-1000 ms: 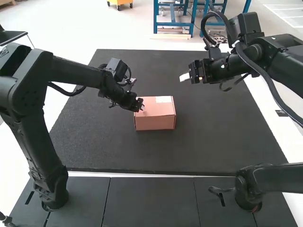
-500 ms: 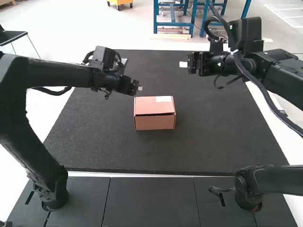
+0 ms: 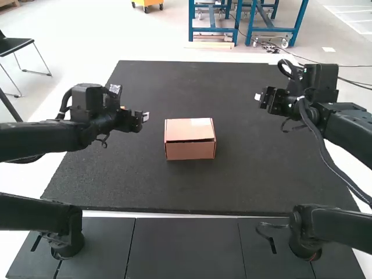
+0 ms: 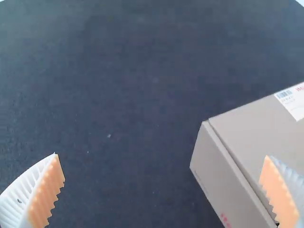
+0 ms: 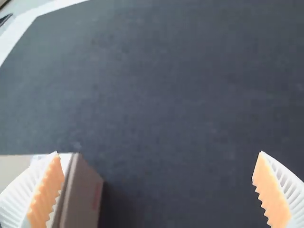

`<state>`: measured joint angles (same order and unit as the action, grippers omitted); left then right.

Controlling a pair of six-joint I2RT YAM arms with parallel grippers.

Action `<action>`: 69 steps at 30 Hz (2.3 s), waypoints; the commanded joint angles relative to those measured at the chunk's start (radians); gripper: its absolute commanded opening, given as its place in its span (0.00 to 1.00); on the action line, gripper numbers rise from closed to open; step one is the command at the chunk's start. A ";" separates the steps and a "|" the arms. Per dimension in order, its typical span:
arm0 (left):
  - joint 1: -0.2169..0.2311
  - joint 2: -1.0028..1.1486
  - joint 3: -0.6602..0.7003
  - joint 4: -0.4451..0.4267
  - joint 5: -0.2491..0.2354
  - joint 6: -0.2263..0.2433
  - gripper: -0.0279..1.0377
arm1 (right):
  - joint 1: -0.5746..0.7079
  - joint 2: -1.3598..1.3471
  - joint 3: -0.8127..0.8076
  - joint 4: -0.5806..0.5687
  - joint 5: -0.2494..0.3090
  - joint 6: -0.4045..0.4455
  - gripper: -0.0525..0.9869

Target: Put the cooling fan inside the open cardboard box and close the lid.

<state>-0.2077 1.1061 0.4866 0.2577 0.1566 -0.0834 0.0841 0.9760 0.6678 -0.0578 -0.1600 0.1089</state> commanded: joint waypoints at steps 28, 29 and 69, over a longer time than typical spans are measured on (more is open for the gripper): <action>0.245 -0.839 -0.490 0.035 0.074 -0.046 0.94 | -0.297 -0.277 -0.560 0.546 -0.082 -0.018 0.92; 0.245 -0.894 -0.490 -0.008 0.074 -0.047 0.94 | -0.297 -0.295 -0.576 0.546 -0.085 -0.018 0.92; 0.245 -1.108 -0.487 -0.253 0.072 -0.049 0.93 | -0.512 -0.979 -0.669 0.039 -0.115 -0.141 0.92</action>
<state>0.0288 0.0120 0.0055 -0.0032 0.2180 -0.1322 -0.4137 0.0097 0.0044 0.0116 -0.2722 -0.0219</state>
